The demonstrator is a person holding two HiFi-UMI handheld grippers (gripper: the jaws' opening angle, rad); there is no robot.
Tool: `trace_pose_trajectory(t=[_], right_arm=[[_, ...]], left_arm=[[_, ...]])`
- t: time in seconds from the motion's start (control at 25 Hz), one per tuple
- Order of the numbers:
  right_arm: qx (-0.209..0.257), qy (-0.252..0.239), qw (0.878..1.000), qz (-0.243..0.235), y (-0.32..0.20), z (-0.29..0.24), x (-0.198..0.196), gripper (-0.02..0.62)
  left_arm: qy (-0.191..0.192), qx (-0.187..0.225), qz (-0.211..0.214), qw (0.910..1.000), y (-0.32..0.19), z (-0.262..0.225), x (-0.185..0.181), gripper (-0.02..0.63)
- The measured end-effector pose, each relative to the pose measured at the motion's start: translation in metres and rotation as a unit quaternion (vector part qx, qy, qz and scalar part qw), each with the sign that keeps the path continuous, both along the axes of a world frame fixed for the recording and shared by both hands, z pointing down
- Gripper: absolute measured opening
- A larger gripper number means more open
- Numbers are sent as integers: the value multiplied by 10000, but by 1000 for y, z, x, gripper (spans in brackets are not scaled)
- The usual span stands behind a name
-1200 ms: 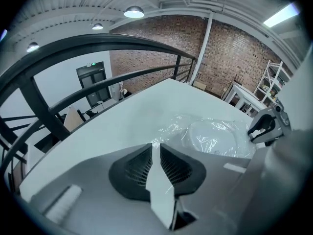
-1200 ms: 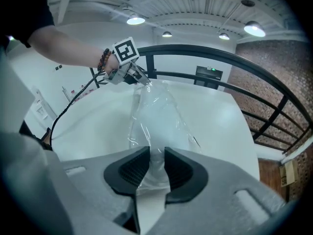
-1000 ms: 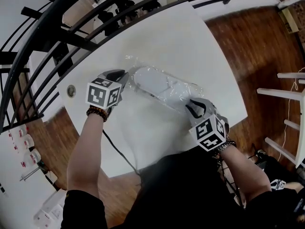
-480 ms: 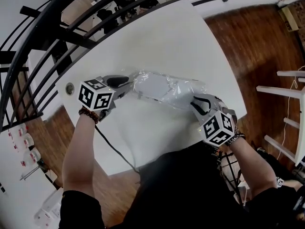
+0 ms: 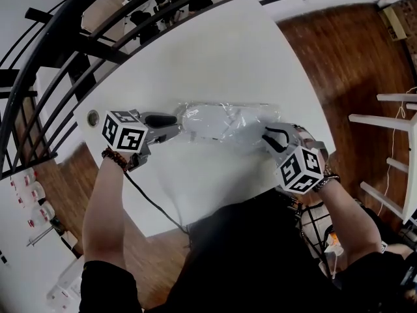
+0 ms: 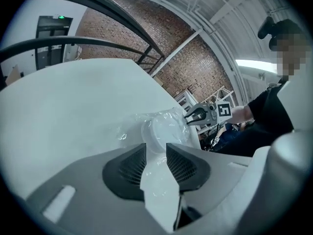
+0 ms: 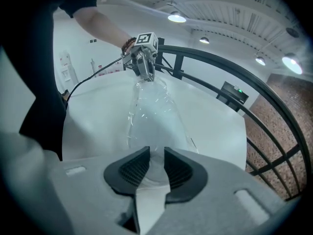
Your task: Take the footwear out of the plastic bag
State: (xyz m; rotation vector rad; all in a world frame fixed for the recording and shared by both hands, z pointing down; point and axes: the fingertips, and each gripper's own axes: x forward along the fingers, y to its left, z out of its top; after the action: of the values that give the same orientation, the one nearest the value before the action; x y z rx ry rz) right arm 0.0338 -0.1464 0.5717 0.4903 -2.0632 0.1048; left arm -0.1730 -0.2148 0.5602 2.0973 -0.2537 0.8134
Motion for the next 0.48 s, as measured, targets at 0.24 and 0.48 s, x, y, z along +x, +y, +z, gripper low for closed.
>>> trace_pose_trajectory(t=[0.24,0.48], right_arm=[[271,267,9981,-480,3,0,-1,81],[404,355,9962,-691,0,-3,0,83]], left_arm=[[229,-325,-170,9991,3,3,9,156],[146,-462,-53,9988,8,10,19,161]])
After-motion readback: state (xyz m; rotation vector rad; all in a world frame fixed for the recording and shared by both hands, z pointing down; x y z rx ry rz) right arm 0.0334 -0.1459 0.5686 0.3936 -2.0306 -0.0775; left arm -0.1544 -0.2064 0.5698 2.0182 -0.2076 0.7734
